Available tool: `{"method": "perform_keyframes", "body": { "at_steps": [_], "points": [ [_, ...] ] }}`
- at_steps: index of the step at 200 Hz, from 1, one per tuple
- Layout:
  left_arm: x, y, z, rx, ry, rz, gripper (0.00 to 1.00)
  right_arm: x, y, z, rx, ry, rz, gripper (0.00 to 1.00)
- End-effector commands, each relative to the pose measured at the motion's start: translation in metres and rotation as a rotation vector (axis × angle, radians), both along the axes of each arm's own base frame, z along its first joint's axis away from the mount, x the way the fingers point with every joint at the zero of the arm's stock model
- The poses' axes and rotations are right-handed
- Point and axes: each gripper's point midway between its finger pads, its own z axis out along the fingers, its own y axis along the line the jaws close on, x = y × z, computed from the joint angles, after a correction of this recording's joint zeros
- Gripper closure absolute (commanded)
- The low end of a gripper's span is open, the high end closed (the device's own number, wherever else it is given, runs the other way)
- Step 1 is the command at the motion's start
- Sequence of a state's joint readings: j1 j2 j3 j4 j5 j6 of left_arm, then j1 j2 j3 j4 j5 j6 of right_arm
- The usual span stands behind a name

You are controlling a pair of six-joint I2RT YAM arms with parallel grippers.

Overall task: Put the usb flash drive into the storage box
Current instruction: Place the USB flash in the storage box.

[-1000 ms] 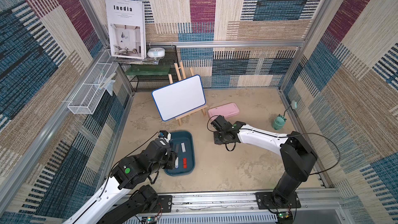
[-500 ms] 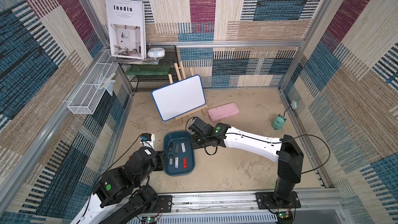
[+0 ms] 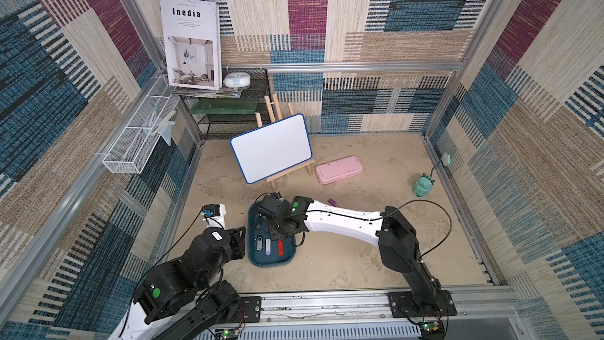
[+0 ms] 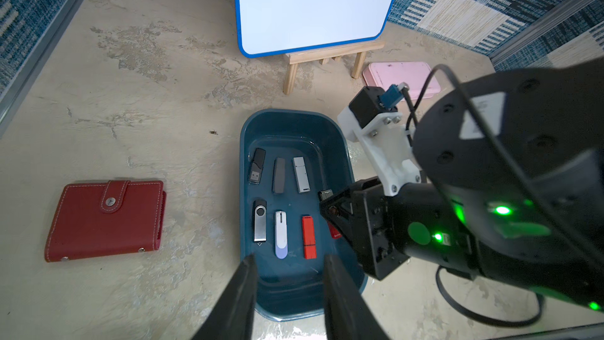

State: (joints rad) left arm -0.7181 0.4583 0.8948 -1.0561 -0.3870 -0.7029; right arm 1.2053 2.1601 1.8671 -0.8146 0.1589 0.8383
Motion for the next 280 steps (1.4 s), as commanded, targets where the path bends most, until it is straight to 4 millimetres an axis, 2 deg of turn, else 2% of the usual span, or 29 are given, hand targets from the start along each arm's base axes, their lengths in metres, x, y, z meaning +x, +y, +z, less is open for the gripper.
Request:
{"method": "perform_keyframes", "body": {
  "at_steps": [1,80,144,183,219,237,280],
  "points": [
    [-0.001,0.002,-0.004,0.024,0.02,-0.001,0.62,0.0,-0.01,-0.008,-0.094,-0.012,-0.036,0.9],
    [-0.001,-0.01,-0.005,0.018,0.029,-0.058,0.62,-0.005,-0.022,-0.042,-0.234,0.01,-0.1,0.88],
    [-0.001,-0.01,-0.004,0.012,0.022,-0.063,0.61,-0.009,-0.031,-0.053,-0.295,0.015,-0.109,0.8],
    [-0.001,-0.01,-0.005,0.019,0.028,-0.06,0.61,-0.012,-0.03,-0.058,-0.293,0.022,-0.101,0.74],
    [0.0,-0.01,-0.006,0.022,0.032,-0.058,0.61,-0.012,-0.029,-0.059,-0.287,0.025,-0.096,0.65],
    [0.0,-0.01,-0.007,0.025,0.035,-0.057,0.61,-0.012,-0.027,-0.057,-0.274,0.029,-0.087,0.63],
    [0.001,-0.01,-0.007,0.028,0.035,-0.054,0.61,-0.009,-0.02,-0.037,-0.224,0.004,-0.075,0.62]
  ]
}}
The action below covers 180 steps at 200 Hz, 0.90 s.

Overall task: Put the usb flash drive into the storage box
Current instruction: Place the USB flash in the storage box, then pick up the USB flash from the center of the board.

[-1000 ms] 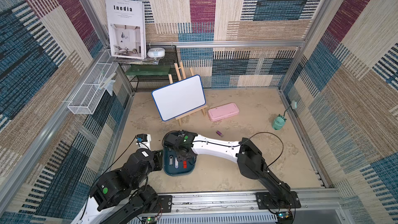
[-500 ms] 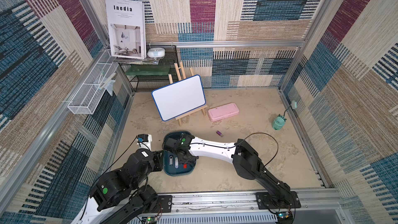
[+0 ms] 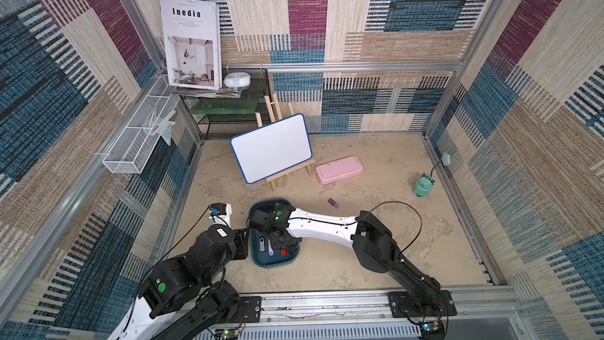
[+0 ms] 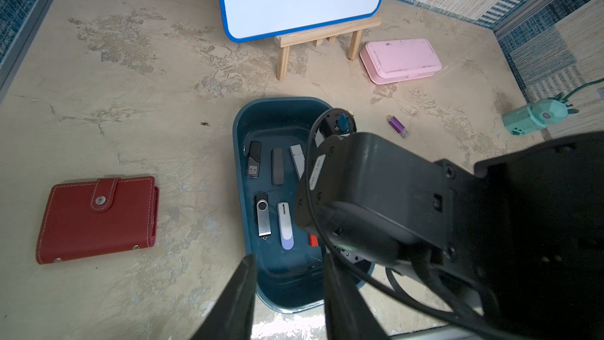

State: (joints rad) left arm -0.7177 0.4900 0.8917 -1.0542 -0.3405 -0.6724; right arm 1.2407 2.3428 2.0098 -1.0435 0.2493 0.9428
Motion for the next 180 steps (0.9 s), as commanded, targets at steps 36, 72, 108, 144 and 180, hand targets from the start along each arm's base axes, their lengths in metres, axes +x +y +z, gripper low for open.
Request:
{"method": "perform_keyframes", "body": {
  "at_steps": [36,72,108,144,180],
  "points": [
    [0.001,0.001,0.0,0.007,-0.004,0.006,0.61,0.017,-0.002,0.056,0.073,-0.119,-0.019,0.61],
    [0.001,0.001,-0.001,0.006,0.001,0.006,0.6,0.036,-0.019,0.099,0.119,-0.209,-0.027,0.6],
    [0.004,-0.009,-0.005,0.014,0.023,-0.032,0.59,0.07,-0.08,0.135,0.18,-0.327,-0.098,0.59],
    [0.012,-0.033,-0.012,0.031,0.111,-0.101,0.56,0.106,-0.178,0.137,0.313,-0.435,-0.198,0.57],
    [0.031,-0.083,-0.02,-0.029,0.25,-0.155,0.56,0.129,-0.276,0.128,0.326,-0.596,-0.322,0.52]
  ]
}}
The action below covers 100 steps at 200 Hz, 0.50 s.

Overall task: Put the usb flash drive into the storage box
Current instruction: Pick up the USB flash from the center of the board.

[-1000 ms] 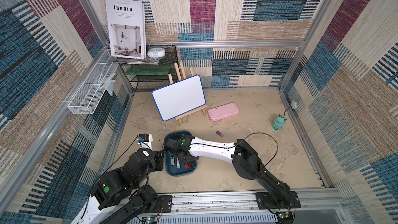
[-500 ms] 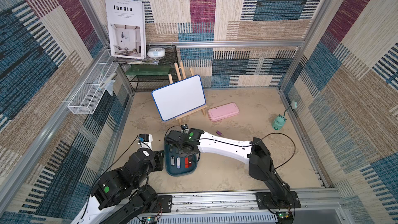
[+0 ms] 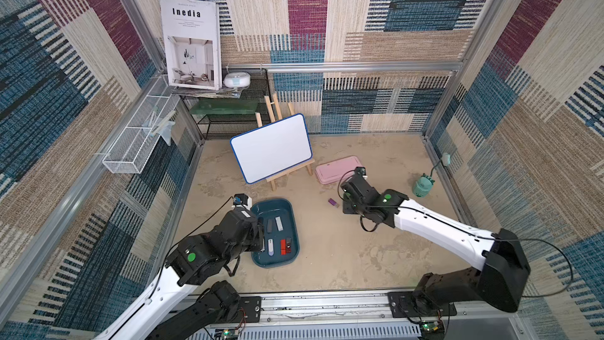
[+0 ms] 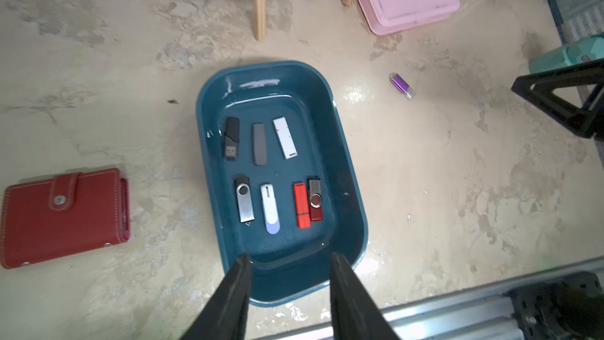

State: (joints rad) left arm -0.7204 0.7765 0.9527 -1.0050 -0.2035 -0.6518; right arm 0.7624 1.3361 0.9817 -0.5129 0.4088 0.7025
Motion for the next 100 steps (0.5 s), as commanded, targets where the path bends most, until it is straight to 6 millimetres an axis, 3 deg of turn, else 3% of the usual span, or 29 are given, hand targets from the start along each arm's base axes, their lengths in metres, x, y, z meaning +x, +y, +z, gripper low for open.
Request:
{"method": "perform_keyframes", "body": {
  "at_steps": [1,21,51,76,100],
  "points": [
    [0.011,-0.036,0.001,-0.083,0.067,-0.033,0.56,0.028,-0.027,0.014,0.06,-0.175,-0.022,0.52],
    [0.023,-0.06,-0.004,-0.05,0.105,-0.019,0.56,0.031,-0.063,-0.002,0.048,-0.195,-0.084,0.51],
    [0.042,-0.107,-0.023,-0.002,0.185,-0.004,0.54,0.032,-0.094,-0.028,0.02,-0.179,-0.162,0.49],
    [0.062,-0.144,-0.041,0.037,0.233,0.013,0.53,0.033,-0.103,-0.04,0.039,-0.178,-0.206,0.47],
    [0.079,-0.177,-0.07,0.086,0.289,0.021,0.52,0.029,-0.116,-0.057,0.018,-0.18,-0.265,0.47]
  ]
}}
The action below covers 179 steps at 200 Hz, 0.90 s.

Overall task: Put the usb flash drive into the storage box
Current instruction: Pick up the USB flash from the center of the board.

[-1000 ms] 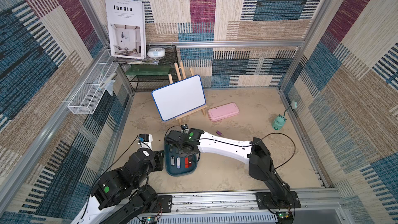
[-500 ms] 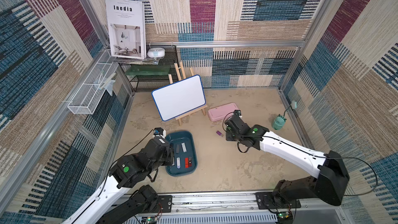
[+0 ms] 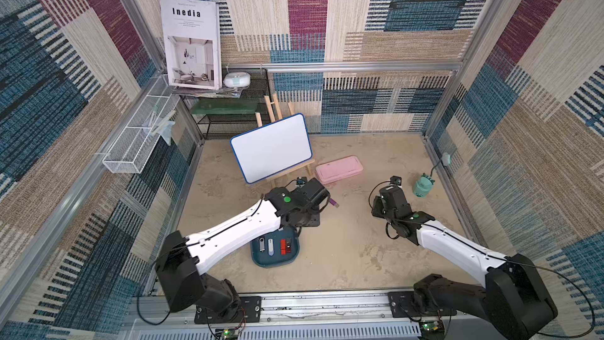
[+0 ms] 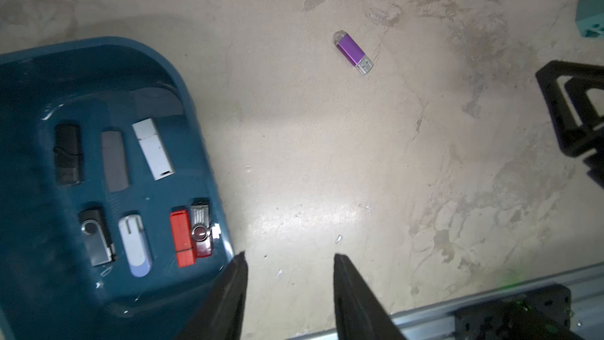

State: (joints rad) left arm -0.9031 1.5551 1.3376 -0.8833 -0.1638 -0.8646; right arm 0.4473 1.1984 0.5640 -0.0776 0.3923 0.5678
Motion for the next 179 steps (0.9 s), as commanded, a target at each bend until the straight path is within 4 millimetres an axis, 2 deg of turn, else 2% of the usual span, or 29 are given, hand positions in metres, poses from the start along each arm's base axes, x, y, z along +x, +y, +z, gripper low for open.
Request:
{"method": "perform_keyframes", "body": {
  "at_steps": [1,48,69,118,152,179],
  "points": [
    [0.017,-0.026,-0.019,0.018,0.027,0.041,0.52,0.006,-0.008,-0.001,0.012,-0.054,-0.058,0.47],
    [0.043,-0.076,-0.065,0.066,0.084,0.034,0.51,0.002,-0.012,-0.021,-0.002,-0.015,-0.079,0.46],
    [0.053,-0.09,-0.075,0.087,0.087,0.023,0.51,0.002,-0.015,-0.025,-0.027,0.008,-0.091,0.46],
    [0.071,-0.104,-0.099,0.123,0.105,0.011,0.51,0.003,-0.015,-0.027,-0.038,0.019,-0.093,0.46],
    [0.081,-0.102,-0.115,0.138,0.13,0.017,0.51,0.003,-0.017,-0.027,-0.047,0.018,-0.098,0.46],
    [0.089,-0.101,-0.121,0.147,0.135,0.015,0.51,0.004,-0.018,-0.026,-0.056,0.019,-0.103,0.45]
  ]
}}
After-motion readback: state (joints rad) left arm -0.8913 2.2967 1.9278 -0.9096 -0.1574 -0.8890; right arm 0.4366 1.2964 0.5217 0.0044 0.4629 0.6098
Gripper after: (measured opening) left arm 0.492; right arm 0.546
